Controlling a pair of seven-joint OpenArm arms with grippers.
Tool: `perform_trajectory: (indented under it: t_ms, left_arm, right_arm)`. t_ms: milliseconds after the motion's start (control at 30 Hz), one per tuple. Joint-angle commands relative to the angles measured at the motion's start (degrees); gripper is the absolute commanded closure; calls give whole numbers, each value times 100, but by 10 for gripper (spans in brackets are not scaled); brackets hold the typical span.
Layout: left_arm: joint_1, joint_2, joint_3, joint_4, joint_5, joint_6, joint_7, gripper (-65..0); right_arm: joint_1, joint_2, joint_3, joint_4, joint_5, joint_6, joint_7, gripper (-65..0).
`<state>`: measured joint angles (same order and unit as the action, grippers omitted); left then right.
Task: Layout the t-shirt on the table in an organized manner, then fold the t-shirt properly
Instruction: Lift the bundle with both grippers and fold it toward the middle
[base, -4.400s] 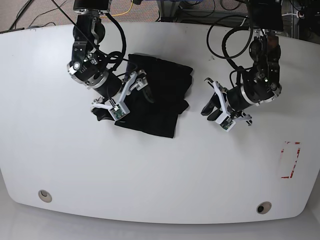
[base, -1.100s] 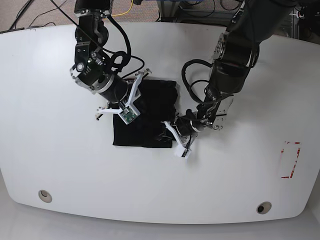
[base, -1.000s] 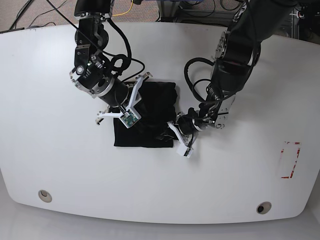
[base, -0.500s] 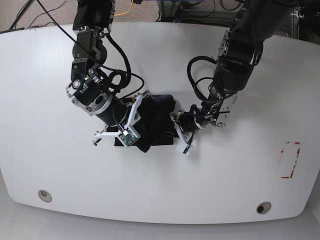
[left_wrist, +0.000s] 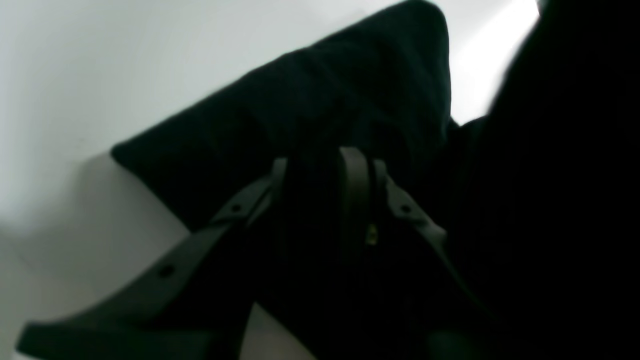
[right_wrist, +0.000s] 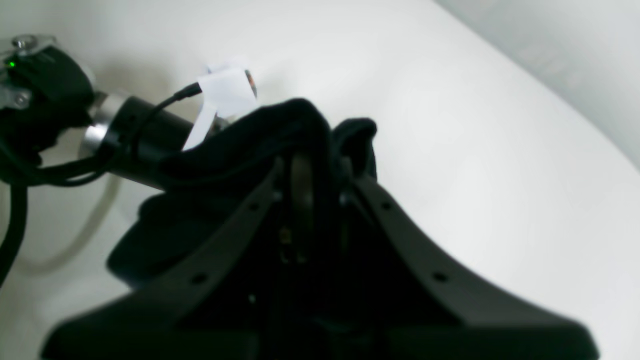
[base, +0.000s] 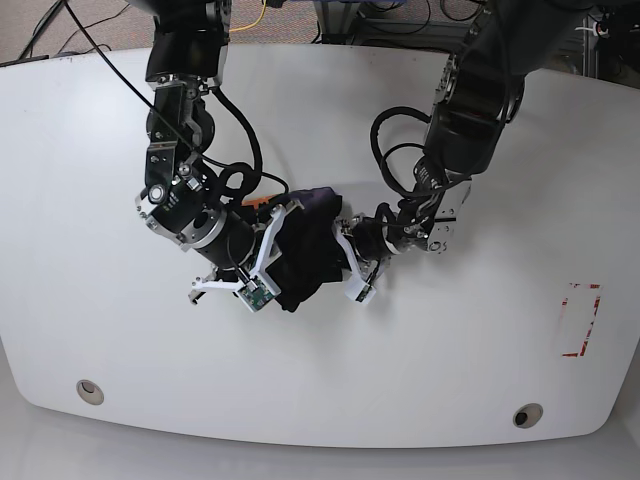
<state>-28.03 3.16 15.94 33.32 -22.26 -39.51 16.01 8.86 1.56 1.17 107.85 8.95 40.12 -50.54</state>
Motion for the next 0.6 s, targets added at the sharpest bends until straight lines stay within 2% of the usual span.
perform_trajectory:
  t_ms: [0, 333, 567]
  left_arm:
    - [21, -4, 28, 347, 226, 52, 469, -121]
    - [117, -4, 19, 866, 235, 52, 847, -121]
    - [153, -144, 19, 1050, 226, 52, 900, -121]
  right_arm:
    - [103, -11, 19, -161, 76, -12, 408, -41]
    - [94, -11, 19, -1023, 76, -12, 865, -41]
    - [112, -2, 19, -1814, 76, -12, 1586, -41]
